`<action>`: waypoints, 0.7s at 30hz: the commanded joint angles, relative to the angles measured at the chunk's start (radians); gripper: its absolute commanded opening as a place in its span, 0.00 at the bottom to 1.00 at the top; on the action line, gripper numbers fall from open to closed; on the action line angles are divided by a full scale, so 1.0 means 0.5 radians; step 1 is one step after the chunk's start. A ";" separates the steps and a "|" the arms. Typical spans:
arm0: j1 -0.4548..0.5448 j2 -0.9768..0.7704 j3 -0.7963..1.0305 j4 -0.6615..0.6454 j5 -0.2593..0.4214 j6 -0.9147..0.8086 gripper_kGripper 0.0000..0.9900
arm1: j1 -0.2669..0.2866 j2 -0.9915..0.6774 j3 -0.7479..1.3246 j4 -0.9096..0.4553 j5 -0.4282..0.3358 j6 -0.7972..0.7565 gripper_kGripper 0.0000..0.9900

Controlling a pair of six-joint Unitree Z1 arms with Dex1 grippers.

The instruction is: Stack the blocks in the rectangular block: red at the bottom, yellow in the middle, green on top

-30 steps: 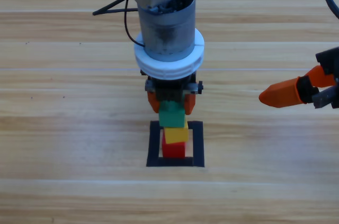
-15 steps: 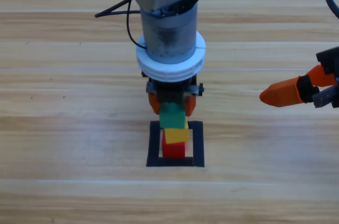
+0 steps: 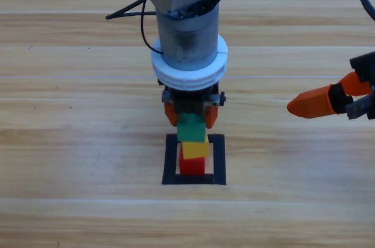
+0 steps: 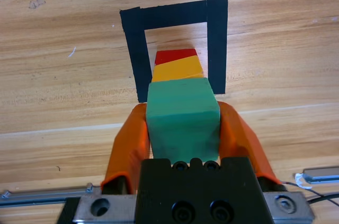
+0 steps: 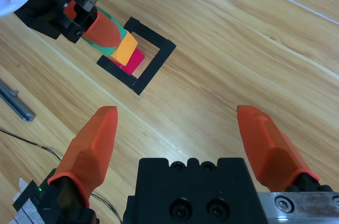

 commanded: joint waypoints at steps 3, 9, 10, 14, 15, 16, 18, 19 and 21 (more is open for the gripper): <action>-0.045 -0.096 0.128 -0.029 0.032 0.022 0.93 | -0.043 0.020 0.027 0.017 -0.025 -0.002 1.00; -0.042 -0.096 0.113 -0.029 0.035 0.025 1.00 | -0.043 0.023 0.024 0.017 -0.025 -0.002 1.00; -0.042 -0.092 0.104 -0.029 0.035 0.025 1.00 | -0.043 0.026 0.024 0.017 -0.025 -0.002 1.00; -0.045 -0.111 0.015 -0.023 0.075 0.007 1.00 | -0.046 0.032 0.021 0.017 -0.025 -0.002 1.00; -0.048 -0.129 -0.007 -0.023 0.099 -0.017 1.00 | -0.043 0.032 0.021 0.017 -0.025 -0.002 1.00; -0.051 -0.148 -0.028 -0.023 0.121 -0.036 1.00 | -0.043 0.032 0.021 0.017 -0.025 -0.002 1.00; -0.063 -0.194 -0.044 -0.023 0.167 -0.060 1.00 | -0.043 0.032 0.021 0.017 -0.025 -0.002 1.00; -0.066 -0.224 -0.037 -0.026 0.203 -0.094 0.99 | -0.043 0.035 0.021 0.017 -0.025 -0.002 1.00; -0.100 -0.310 -0.025 -0.026 0.299 -0.122 0.97 | -0.043 0.038 0.021 0.017 -0.025 -0.002 1.00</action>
